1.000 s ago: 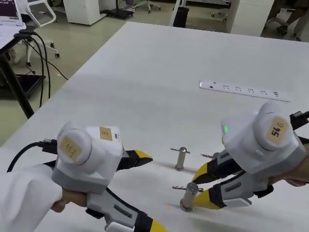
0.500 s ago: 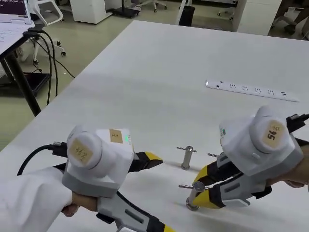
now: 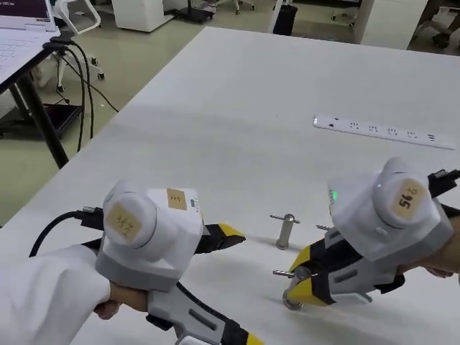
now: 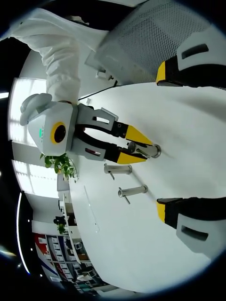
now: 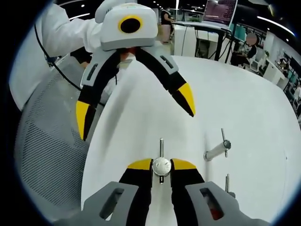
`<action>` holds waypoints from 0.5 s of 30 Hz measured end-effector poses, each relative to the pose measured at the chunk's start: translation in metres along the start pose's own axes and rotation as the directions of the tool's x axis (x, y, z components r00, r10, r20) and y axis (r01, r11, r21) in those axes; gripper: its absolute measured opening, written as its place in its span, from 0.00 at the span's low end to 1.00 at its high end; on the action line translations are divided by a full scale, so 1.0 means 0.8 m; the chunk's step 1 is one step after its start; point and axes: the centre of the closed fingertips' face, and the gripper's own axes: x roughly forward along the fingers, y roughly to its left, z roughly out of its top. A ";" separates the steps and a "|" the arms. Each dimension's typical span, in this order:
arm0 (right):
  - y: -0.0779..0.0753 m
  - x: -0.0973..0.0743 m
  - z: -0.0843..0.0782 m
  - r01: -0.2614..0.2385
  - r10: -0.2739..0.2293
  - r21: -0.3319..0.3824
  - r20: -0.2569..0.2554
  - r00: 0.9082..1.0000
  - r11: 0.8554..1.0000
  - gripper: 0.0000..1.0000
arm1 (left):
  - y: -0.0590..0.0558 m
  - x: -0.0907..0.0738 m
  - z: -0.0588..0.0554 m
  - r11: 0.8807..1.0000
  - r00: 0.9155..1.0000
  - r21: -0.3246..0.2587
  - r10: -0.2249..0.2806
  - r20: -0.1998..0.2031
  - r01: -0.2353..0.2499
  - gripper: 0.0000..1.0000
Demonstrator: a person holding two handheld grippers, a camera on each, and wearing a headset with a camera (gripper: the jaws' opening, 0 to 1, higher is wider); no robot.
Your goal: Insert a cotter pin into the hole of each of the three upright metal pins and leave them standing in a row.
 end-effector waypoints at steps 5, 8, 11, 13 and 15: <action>0.000 0.000 0.001 0.008 -0.008 0.007 -0.006 1.000 1.000 0.09 | 0.002 -0.002 -0.006 1.000 1.000 -0.004 0.004 -0.023 -0.005 0.97; 0.000 0.001 0.001 0.016 -0.016 0.013 -0.006 1.000 1.000 0.08 | 0.005 -0.002 -0.011 1.000 0.999 -0.017 0.012 -0.038 -0.013 0.97; 0.003 0.001 0.002 0.024 -0.024 0.004 -0.004 1.000 1.000 0.08 | 0.006 -0.002 -0.010 1.000 0.999 -0.023 0.018 -0.028 -0.018 0.97; 0.004 0.001 0.002 0.026 -0.026 -0.002 -0.005 1.000 1.000 0.08 | 0.008 -0.003 -0.008 0.999 1.000 -0.029 0.022 -0.019 -0.023 0.98; 0.006 0.001 0.003 0.025 -0.025 0.002 -0.002 1.000 1.000 0.08 | 0.010 -0.004 -0.007 0.999 1.000 -0.034 0.027 -0.013 -0.028 0.98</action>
